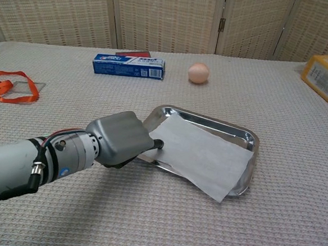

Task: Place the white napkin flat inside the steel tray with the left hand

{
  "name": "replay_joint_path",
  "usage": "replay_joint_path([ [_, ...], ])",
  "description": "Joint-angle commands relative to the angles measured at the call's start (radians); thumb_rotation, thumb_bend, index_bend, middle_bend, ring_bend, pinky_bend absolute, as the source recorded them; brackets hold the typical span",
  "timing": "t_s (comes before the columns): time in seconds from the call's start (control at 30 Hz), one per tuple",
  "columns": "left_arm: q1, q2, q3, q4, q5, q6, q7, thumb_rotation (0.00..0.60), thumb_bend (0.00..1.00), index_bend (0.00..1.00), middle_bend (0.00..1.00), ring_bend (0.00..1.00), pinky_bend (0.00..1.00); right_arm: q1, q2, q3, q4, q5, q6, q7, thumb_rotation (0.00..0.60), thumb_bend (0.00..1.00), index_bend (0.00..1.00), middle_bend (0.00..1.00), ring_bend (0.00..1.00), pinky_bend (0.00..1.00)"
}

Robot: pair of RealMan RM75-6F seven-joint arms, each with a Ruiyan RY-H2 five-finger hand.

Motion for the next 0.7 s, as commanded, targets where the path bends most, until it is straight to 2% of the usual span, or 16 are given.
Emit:
replay_joint_path([
  [0.03,0.0,0.004,0.009,-0.029,-0.012,0.023,0.025,0.6,1.0,0.32,1.0,1.0,1.0,-0.003,0.001,-0.001,0.002,-0.002,0.005,0.002,0.6,0.38,0.0,0.0,0.0,0.0],
  [0.2,-0.008,-0.002,0.008,-0.044,-0.024,0.038,0.041,0.6,1.0,0.33,1.0,1.0,1.0,-0.005,0.001,-0.002,0.006,-0.006,0.012,0.007,0.6,0.38,0.0,0.0,0.0,0.0],
  [0.4,-0.009,-0.001,-0.005,-0.052,0.002,0.059,0.008,0.6,1.0,0.23,1.0,1.0,1.0,-0.004,0.002,-0.002,0.01,-0.003,0.011,0.013,0.6,0.38,0.0,0.0,0.0,0.0],
  [0.57,0.0,0.028,0.002,-0.133,0.026,0.096,0.009,0.6,1.0,0.17,1.0,1.0,1.0,0.0,0.0,-0.006,0.007,-0.012,0.003,0.002,0.6,0.38,0.0,0.0,0.0,0.0],
  [0.7,0.007,0.05,0.019,-0.222,0.025,0.125,0.036,0.6,1.0,0.17,1.0,1.0,1.0,0.0,-0.001,-0.009,0.002,-0.021,0.005,-0.004,0.6,0.38,0.0,0.0,0.0,0.0],
])
